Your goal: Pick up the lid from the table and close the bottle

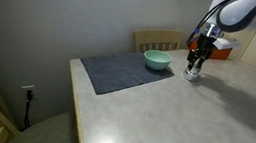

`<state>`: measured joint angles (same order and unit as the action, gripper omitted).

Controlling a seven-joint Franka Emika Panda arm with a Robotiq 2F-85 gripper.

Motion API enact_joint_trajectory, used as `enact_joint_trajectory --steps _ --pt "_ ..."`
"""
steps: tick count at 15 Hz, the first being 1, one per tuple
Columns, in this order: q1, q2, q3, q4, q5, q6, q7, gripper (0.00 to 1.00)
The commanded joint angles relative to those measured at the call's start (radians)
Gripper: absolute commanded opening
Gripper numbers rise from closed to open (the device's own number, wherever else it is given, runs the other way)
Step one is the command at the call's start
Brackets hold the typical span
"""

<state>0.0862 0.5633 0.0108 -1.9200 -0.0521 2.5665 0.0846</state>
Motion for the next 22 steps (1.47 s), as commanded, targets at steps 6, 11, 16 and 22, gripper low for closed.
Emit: enact_joint_trajectory --steps 6,11,16,22 --pt "-0.014 0.066 0.006 0.044 0.008 -0.028 -0.029 0.44" --pt "-0.001 0.035 -0.002 0.016 -0.003 -0.028 -0.012 0.98" --pt "0.043 -0.053 -0.006 -0.075 -0.027 -0.009 0.015 1.0" --pt "0.162 -0.212 -0.049 -0.203 -0.147 -0.003 0.21 1.0"
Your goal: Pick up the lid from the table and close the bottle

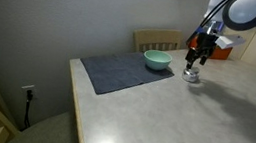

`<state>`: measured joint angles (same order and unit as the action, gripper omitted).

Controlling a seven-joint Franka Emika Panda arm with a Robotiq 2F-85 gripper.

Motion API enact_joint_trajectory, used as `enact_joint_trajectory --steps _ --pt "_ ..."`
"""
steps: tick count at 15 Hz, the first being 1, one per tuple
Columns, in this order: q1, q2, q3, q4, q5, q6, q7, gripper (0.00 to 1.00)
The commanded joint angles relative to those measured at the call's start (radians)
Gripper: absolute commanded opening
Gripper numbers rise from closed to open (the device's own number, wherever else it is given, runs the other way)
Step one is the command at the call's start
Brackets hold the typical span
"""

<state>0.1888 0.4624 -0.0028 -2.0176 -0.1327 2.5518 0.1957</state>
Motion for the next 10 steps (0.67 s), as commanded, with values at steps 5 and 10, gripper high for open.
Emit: enact_joint_trajectory --steps 5,10 --pt "0.12 -0.239 -0.017 -0.201 -0.187 0.001 0.283 1.0" --pt "0.105 -0.235 0.018 -0.187 -0.169 -0.004 0.29 1.0"
